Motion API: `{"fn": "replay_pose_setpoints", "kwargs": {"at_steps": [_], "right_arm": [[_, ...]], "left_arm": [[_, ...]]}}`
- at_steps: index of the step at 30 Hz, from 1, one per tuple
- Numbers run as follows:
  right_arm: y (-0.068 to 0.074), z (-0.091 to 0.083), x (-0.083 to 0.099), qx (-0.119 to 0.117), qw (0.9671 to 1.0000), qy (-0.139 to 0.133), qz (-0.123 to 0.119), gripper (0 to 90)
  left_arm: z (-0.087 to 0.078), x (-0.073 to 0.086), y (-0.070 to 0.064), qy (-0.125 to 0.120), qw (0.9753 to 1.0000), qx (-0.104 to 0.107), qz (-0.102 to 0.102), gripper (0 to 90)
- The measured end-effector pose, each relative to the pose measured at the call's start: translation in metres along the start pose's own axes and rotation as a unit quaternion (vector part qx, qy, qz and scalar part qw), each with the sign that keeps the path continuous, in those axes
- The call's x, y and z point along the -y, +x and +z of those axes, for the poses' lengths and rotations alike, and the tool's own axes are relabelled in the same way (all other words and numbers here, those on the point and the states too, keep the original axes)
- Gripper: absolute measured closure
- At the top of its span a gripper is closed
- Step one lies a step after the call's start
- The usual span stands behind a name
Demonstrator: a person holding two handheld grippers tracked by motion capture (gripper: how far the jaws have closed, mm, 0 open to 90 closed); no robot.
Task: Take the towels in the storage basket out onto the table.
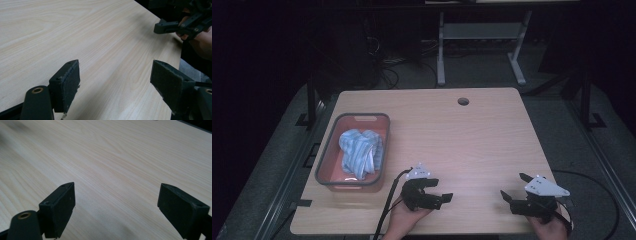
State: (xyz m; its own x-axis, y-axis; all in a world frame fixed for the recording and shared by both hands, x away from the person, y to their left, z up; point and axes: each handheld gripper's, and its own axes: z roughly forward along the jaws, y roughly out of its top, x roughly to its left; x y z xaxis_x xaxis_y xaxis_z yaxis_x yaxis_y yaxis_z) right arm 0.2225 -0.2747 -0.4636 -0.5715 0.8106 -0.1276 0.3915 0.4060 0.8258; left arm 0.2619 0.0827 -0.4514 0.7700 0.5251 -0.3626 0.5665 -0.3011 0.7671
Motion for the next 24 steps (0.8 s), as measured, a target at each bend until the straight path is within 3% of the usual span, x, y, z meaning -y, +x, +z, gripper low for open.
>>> {"fn": "replay_pose_setpoints", "kwargs": {"at_steps": [3,7,12,24], "right_arm": [[0.001,0.001,0.000,-0.002,1.0000,0.001,0.001,14.1],[0.001,-0.001,-0.001,0.002,1.0000,-0.001,-0.003,14.1],[0.001,-0.002,-0.002,0.004,1.0000,-0.003,0.004,14.1],[0.000,0.000,-0.005,0.005,1.0000,-0.003,0.001,14.1]], "left_arm": [[0.001,-0.003,0.000,0.001,1.0000,0.000,0.001,23.5],[-0.001,-0.010,-0.003,0.003,0.9998,-0.003,0.017,23.4],[-0.006,-0.022,-0.005,0.003,0.9997,0.009,0.022,22.8],[-0.023,-0.050,0.008,0.005,0.9996,0.029,0.000,20.6]]}}
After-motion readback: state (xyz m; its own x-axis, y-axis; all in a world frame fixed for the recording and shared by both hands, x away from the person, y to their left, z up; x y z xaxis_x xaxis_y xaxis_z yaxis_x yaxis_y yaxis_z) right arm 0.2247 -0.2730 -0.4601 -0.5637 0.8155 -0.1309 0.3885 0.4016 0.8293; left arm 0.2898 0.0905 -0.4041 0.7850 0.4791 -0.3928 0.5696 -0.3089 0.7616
